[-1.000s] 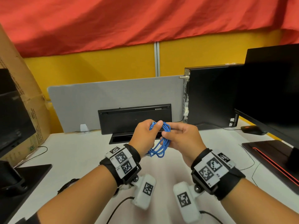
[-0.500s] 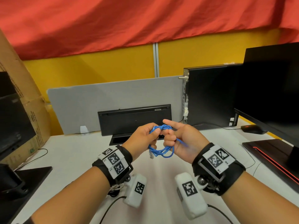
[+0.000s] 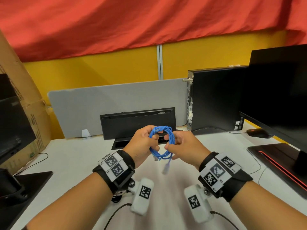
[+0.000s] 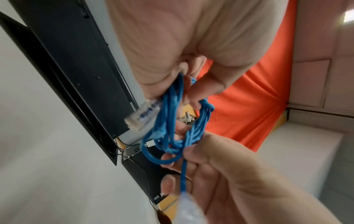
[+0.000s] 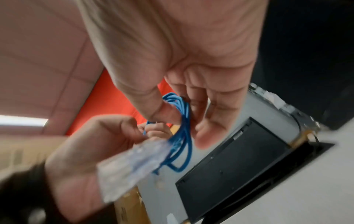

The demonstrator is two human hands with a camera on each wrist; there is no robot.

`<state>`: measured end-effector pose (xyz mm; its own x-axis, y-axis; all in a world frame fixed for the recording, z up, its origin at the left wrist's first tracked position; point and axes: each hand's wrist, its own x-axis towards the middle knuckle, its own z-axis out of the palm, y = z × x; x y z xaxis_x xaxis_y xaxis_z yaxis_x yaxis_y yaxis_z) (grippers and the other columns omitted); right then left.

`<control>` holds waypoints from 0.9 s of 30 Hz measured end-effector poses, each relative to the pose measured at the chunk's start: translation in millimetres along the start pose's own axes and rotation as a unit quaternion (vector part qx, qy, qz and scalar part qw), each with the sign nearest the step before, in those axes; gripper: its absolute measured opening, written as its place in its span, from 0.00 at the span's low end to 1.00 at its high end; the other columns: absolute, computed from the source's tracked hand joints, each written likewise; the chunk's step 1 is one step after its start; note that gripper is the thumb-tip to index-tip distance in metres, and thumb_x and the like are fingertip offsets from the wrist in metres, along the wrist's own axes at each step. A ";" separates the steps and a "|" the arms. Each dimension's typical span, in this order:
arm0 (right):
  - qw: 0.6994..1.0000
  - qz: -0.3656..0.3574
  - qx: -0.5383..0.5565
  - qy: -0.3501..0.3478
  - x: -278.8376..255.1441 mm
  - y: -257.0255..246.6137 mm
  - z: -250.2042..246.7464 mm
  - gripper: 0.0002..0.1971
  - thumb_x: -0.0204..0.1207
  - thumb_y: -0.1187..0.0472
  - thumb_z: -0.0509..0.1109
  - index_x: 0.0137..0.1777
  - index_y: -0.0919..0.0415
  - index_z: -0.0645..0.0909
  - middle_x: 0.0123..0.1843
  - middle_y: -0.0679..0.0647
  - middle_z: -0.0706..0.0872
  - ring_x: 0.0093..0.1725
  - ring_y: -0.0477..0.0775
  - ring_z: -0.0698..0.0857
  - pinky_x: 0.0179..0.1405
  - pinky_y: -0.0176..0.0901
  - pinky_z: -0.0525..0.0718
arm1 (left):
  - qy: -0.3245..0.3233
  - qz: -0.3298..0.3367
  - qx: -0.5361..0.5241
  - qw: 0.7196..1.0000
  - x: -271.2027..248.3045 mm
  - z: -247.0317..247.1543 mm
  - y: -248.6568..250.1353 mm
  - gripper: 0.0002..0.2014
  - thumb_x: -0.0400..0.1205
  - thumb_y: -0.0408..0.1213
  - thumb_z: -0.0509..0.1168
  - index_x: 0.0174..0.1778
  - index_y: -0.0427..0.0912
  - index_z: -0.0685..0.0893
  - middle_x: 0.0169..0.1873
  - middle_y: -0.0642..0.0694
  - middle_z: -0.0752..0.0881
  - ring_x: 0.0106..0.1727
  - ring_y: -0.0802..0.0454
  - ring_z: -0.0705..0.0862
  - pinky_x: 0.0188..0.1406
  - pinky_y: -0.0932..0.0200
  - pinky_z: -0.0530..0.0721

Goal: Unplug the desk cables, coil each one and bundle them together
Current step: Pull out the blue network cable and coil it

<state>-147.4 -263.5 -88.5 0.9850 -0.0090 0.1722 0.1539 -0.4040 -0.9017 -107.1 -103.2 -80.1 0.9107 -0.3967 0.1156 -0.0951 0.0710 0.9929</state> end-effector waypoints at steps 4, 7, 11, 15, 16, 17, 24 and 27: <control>0.995 -0.039 -0.088 -0.041 -2.4 2.2 0.9 0.11 0.74 0.69 0.68 0.53 0.55 0.78 0.43 0.54 0.84 0.35 0.52 0.84 0.38 0.51 0.90 | 0.017 -0.020 -0.069 0.997 -1.3 2.9 4.2 0.17 0.70 0.14 0.48 0.40 0.33 0.78 0.25 0.46 0.64 0.23 0.55 0.59 0.20 0.62 0.62; 0.989 -0.077 0.024 -0.126 -6.9 6.9 -0.8 0.16 0.75 0.79 0.64 0.58 0.63 0.77 0.45 0.58 0.84 0.41 0.58 0.85 0.46 0.56 0.89 | -0.016 -0.056 -0.137 0.989 -3.1 -1.4 8.8 0.10 0.63 0.22 0.51 0.31 0.43 0.64 0.24 0.49 0.58 0.20 0.57 0.53 0.18 0.64 0.55; 0.975 -0.110 0.106 -0.159 -11.8 7.8 -1.1 0.15 0.72 0.80 0.64 0.52 0.61 0.76 0.44 0.56 0.80 0.44 0.56 0.80 0.44 0.44 0.84 | -0.064 -0.130 -0.225 0.964 -4.8 -6.7 7.7 0.11 0.62 0.26 0.53 0.28 0.46 0.60 0.23 0.51 0.56 0.20 0.57 0.51 0.17 0.64 0.55; 0.977 -0.119 0.139 -0.111 -10.4 7.3 -1.2 0.13 0.72 0.77 0.66 0.50 0.60 0.77 0.41 0.55 0.81 0.37 0.51 0.78 0.35 0.42 0.80 | -0.044 -0.080 -0.226 0.970 -0.7 -6.3 5.3 0.05 0.75 0.24 0.60 0.37 0.39 0.77 0.25 0.48 0.72 0.23 0.57 0.69 0.25 0.64 0.76; 0.980 -0.118 0.131 -0.089 -8.6 8.3 -2.8 0.13 0.74 0.79 0.65 0.50 0.62 0.77 0.40 0.55 0.81 0.35 0.51 0.78 0.34 0.43 0.80 | -0.031 -0.053 -0.185 0.981 -0.7 -5.8 4.3 0.05 0.79 0.26 0.61 0.43 0.35 0.82 0.30 0.45 0.80 0.29 0.53 0.79 0.35 0.60 0.84; 0.984 -0.116 0.123 -0.063 -6.4 9.6 -5.4 0.13 0.74 0.81 0.64 0.50 0.63 0.77 0.39 0.56 0.81 0.34 0.53 0.78 0.33 0.45 0.80 | -0.018 -0.033 -0.142 0.989 -0.5 -5.2 2.2 0.05 0.82 0.28 0.63 0.47 0.33 0.85 0.35 0.41 0.86 0.36 0.49 0.85 0.46 0.54 0.87; 0.978 -0.075 0.194 -0.003 -4.2 16.0 -11.3 0.12 0.76 0.82 0.64 0.51 0.65 0.78 0.39 0.61 0.83 0.32 0.54 0.84 0.36 0.49 0.87 | 0.020 -0.021 -0.111 0.993 -2.3 -5.1 -11.2 0.11 0.86 0.33 0.61 0.54 0.29 0.84 0.38 0.39 0.87 0.43 0.44 0.88 0.49 0.50 0.88; 0.974 -0.063 0.216 0.005 -6.0 17.4 -7.2 0.13 0.76 0.83 0.63 0.50 0.64 0.78 0.40 0.60 0.84 0.33 0.55 0.85 0.36 0.48 0.87 | 0.019 -0.042 -0.165 0.985 -3.1 -1.3 -7.1 0.12 0.87 0.33 0.59 0.56 0.29 0.83 0.36 0.41 0.85 0.42 0.45 0.87 0.51 0.48 0.88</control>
<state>-151.2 -277.0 -102.3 0.9557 0.0068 0.2944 0.2942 0.0194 -0.9555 -108.7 -101.3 -87.5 0.9250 -0.3791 0.0266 0.1105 0.3355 0.9355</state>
